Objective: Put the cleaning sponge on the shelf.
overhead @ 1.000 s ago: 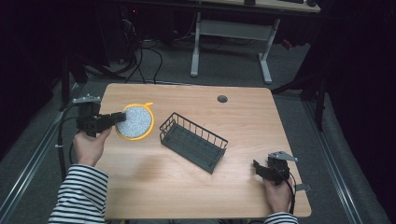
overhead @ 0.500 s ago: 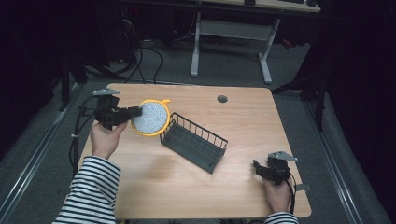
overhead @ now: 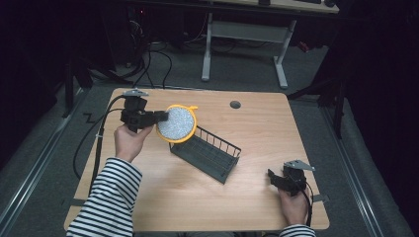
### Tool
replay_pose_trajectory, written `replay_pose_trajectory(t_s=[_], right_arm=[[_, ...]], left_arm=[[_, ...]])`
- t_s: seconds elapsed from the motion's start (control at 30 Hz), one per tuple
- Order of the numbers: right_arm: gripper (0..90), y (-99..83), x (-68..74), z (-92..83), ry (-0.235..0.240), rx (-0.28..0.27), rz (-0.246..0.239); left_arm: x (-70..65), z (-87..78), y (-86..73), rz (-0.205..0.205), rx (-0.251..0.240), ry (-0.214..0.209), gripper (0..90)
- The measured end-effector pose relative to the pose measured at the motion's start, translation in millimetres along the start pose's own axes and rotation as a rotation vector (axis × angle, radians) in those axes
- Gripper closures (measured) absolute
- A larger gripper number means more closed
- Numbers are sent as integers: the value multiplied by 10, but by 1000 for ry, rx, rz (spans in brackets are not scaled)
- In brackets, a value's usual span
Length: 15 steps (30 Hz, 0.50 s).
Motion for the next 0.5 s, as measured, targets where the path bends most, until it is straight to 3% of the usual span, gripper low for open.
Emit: replay_pose_trajectory(t_s=[0.5], right_arm=[[340,-2,5,0,2,1,-1]], left_arm=[[-201,329,172,51,23,-53,807]])
Point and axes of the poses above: each handheld gripper's, and its own axes: z roughly forward along the jaws, y roughly out of its top, x roughly to its left, the point moved 8 cm from there along z, roughly forward along the jaws, and after that the axes turned 15 degrees about z, right-handed, at the moved point
